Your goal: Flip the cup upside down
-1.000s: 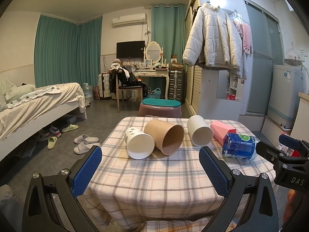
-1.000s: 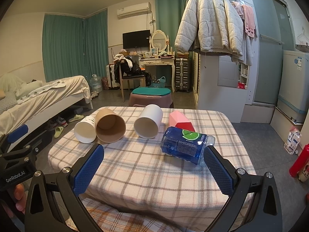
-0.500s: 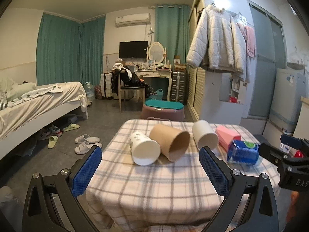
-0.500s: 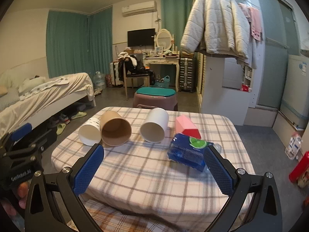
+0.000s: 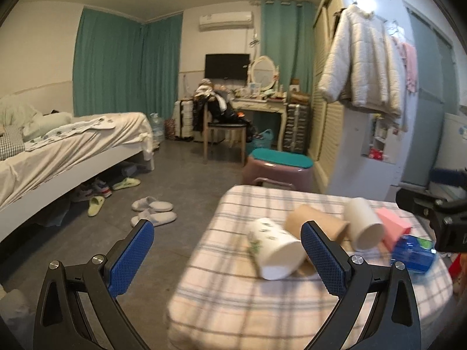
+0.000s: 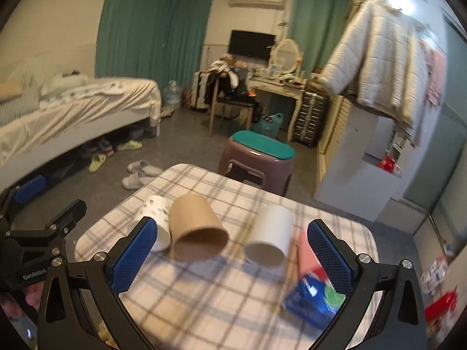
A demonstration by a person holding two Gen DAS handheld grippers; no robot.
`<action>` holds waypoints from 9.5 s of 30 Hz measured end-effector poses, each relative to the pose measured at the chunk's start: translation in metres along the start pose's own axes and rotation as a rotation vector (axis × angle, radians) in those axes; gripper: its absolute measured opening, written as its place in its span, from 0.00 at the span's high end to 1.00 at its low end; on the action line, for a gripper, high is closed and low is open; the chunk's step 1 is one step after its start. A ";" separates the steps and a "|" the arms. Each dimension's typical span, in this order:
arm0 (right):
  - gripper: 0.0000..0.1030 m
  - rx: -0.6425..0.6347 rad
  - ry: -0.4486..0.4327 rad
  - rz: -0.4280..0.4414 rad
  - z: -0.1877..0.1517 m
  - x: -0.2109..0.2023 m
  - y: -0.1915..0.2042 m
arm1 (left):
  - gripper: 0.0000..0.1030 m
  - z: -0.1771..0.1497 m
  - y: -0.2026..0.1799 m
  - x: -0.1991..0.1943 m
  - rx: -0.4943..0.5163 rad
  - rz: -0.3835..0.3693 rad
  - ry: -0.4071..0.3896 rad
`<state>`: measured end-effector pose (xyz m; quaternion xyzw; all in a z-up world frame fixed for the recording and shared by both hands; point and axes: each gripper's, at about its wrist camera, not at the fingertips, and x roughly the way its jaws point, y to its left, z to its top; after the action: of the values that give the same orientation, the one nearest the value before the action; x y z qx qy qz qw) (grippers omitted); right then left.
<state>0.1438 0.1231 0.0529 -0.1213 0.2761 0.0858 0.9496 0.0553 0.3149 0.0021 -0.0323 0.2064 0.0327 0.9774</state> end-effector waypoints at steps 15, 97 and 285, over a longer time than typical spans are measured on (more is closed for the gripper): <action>0.04 -0.020 0.364 0.199 0.000 0.155 0.015 | 0.00 -0.021 0.041 0.081 -0.056 0.030 0.140; 0.10 0.304 0.081 0.033 -0.131 -0.026 -0.140 | 0.00 -0.011 -0.176 0.043 0.127 -0.204 0.474; 0.00 0.345 -0.096 -0.134 -0.173 -0.118 -0.071 | 0.00 -0.067 -0.089 -0.092 0.141 -0.236 0.026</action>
<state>-0.0248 -0.0041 -0.0111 0.0293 0.2324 -0.0203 0.9720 -0.0484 0.2169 -0.0177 0.0120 0.2158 -0.0975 0.9715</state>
